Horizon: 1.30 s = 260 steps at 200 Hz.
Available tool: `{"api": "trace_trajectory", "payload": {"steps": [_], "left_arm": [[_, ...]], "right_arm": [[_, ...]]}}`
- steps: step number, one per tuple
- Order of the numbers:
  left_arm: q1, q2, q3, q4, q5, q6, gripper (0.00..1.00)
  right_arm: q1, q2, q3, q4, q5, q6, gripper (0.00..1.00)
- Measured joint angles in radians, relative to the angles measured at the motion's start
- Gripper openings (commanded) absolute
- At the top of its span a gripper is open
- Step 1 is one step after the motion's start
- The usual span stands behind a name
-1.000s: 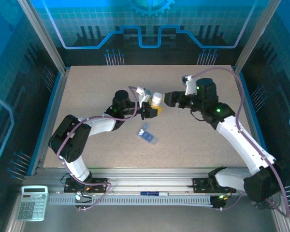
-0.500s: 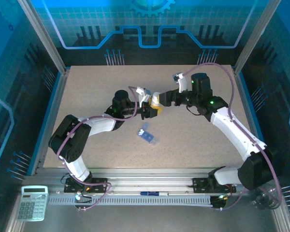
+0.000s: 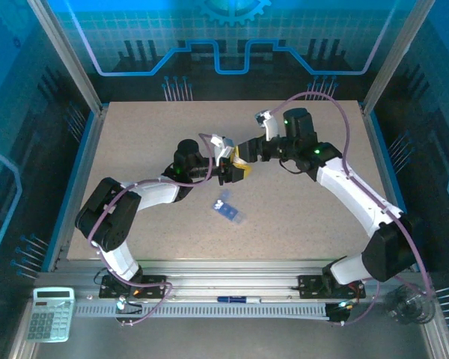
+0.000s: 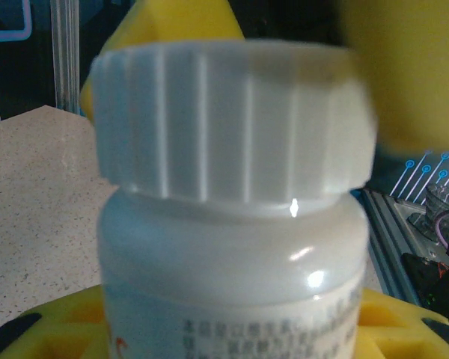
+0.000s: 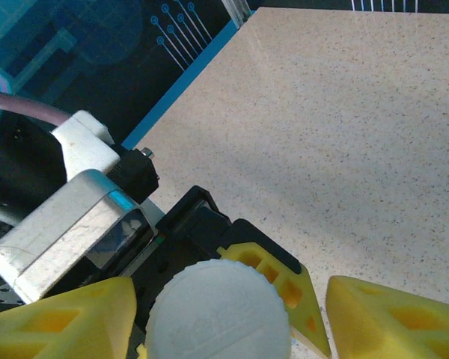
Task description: Sort the pills into containers
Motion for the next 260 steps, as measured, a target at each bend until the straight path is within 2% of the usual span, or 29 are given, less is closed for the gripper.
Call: {"api": "trace_trajectory", "payload": {"steps": [40,97,123,135,138,140,141,145,218,260], "left_arm": [[0.0,-0.006,0.0,-0.002,-0.003,0.0,0.0],[0.0,-0.006,0.0,-0.009,-0.008,-0.003,0.01],[0.0,-0.006,0.0,-0.008,-0.018,-0.004,0.25],[0.0,-0.006,0.0,-0.008,-0.024,-0.005,0.4],[0.0,-0.006,0.0,-0.008,-0.027,-0.005,0.61],[0.0,-0.006,0.0,-0.007,-0.029,-0.004,0.86],[0.0,-0.006,0.0,-0.006,-0.03,-0.004,0.92],[0.0,-0.006,0.0,-0.004,-0.034,-0.004,0.98],[0.0,-0.034,-0.066,0.036,-0.053,0.008,0.99],[0.0,-0.066,-0.115,0.045,-0.087,0.008,0.99]], "right_arm": [[0.02,0.018,0.001,-0.004,0.0,-0.006,0.45],[0.024,0.018,0.001,0.002,0.027,-0.013,0.36],[0.023,0.016,-0.002,0.012,0.035,-0.004,0.32],[0.018,0.016,-0.006,0.019,0.035,0.007,0.32],[0.017,0.016,-0.006,0.021,0.035,0.009,0.32],[0.016,0.016,-0.007,0.022,0.034,0.011,0.32],[0.015,0.016,-0.007,0.023,0.034,0.012,0.32],[0.013,0.015,-0.009,0.025,0.034,0.018,0.32],[-0.102,-0.015,-0.053,0.065,0.122,0.096,0.32],[-0.13,-0.027,-0.132,0.081,0.248,0.097,0.32]]}}
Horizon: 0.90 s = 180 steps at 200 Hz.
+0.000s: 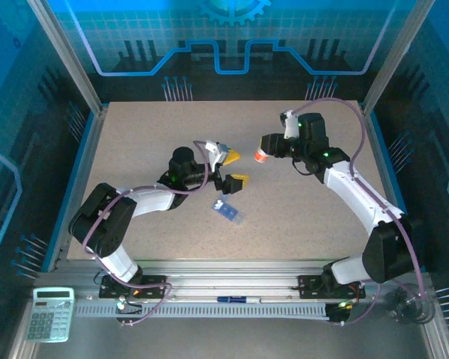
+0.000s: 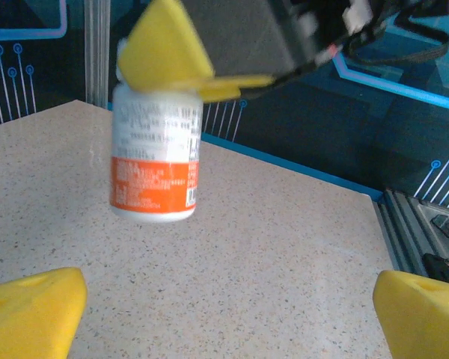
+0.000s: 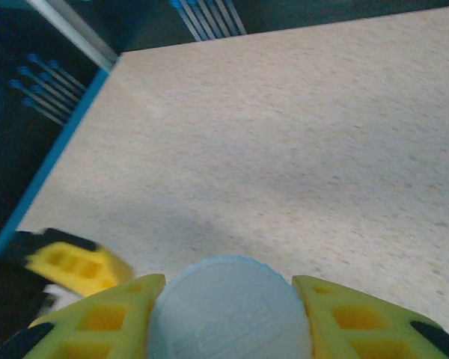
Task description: Sort the pills into containers
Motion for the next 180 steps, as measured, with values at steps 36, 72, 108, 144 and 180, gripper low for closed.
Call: {"api": "trace_trajectory", "payload": {"steps": [36,72,108,144,180], "left_arm": [[0.001,-0.042,-0.038,0.01,-0.048,0.009,0.99],[0.004,-0.083,-0.071,0.006,-0.101,0.023,0.99],[0.006,-0.125,-0.077,-0.025,-0.152,0.045,0.99],[0.006,-0.163,-0.093,-0.068,-0.201,0.068,0.99],[0.007,-0.2,-0.094,-0.145,-0.251,0.075,0.99]], "right_arm": [[-0.003,-0.005,-0.105,0.025,0.164,-0.013,0.31],[-0.003,-0.005,-0.23,0.11,0.343,-0.014,0.32],[0.004,-0.005,-0.362,0.24,0.503,-0.013,0.32],[0.03,0.003,-0.437,0.359,0.601,-0.009,0.33],[0.056,0.045,-0.459,0.452,0.65,0.008,0.34]]}}
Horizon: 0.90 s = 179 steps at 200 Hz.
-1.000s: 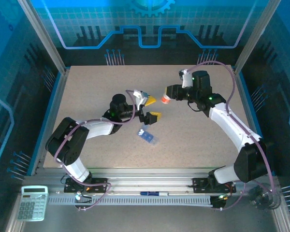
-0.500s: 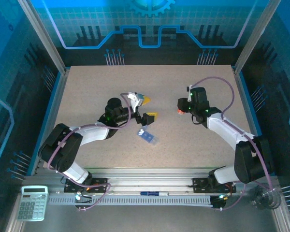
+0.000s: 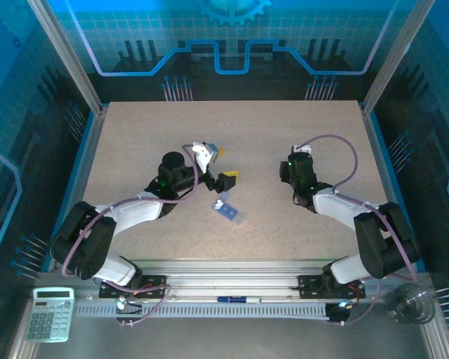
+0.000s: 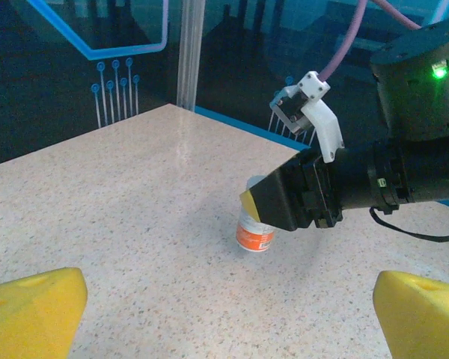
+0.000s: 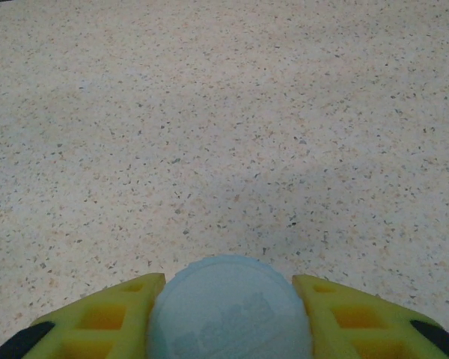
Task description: Sort the pills into containers
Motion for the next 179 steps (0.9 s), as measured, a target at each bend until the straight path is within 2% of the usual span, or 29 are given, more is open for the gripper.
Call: {"api": "trace_trajectory", "payload": {"steps": [56,117,142,179], "left_arm": [[0.002,-0.066,-0.034,-0.022,-0.082,0.026,0.99],[0.007,-0.085,-0.044,-0.028,-0.136,0.02,0.99],[0.007,-0.097,-0.044,-0.035,-0.138,0.019,0.99],[0.01,-0.113,-0.047,-0.036,-0.154,0.018,0.99]], "right_arm": [[0.027,0.038,-0.045,0.042,0.03,0.028,0.41],[0.061,0.049,-0.053,0.043,0.046,0.037,0.73],[0.061,0.049,-0.041,0.018,0.035,0.024,0.8],[0.058,-0.019,0.005,-0.062,-0.024,0.004,0.83]]}}
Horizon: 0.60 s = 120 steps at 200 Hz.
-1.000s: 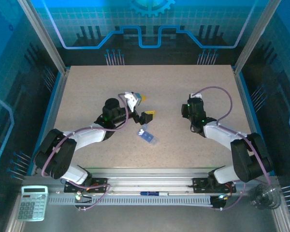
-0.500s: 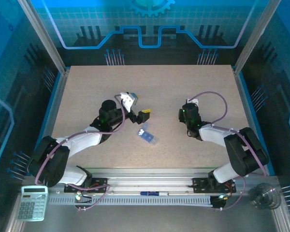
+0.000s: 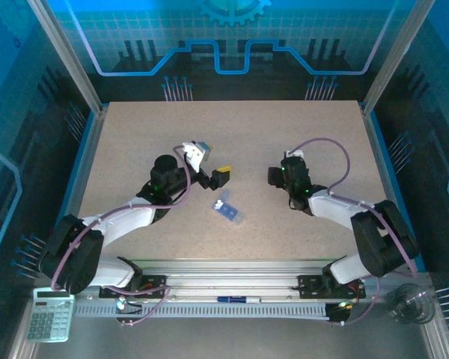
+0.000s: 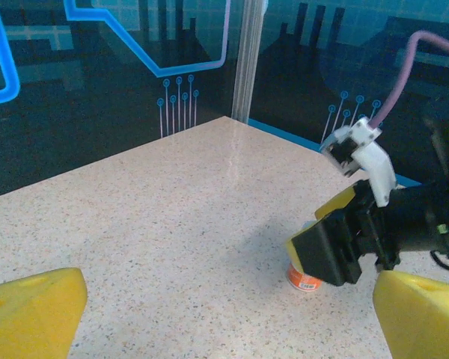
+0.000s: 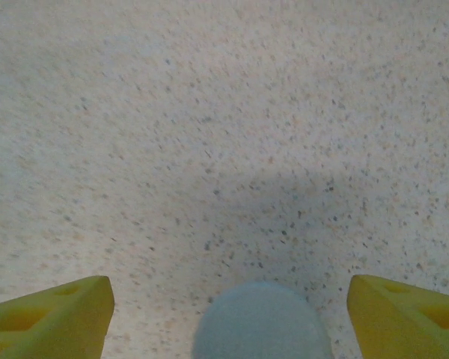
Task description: Sort the pills into containers
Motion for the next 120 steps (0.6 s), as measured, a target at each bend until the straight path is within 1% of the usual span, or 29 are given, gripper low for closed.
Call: {"api": "trace_trajectory", "payload": {"steps": [35,65,93,120], "left_arm": [[0.003,-0.012,-0.001,0.003,-0.023,-0.01,0.99],[0.005,-0.016,-0.029,0.046,-0.076,-0.046,0.99],[0.01,-0.016,-0.039,0.044,-0.104,-0.068,0.99],[0.022,-0.021,-0.023,-0.026,-0.138,-0.08,0.99]], "right_arm": [[-0.006,-0.132,0.087,-0.108,-0.102,-0.019,0.84],[0.008,-0.204,0.136,-0.187,-0.213,-0.062,0.86],[0.078,-0.232,0.137,-0.27,-0.312,-0.14,0.87],[0.149,-0.209,0.137,-0.329,-0.394,-0.203,0.9]]}}
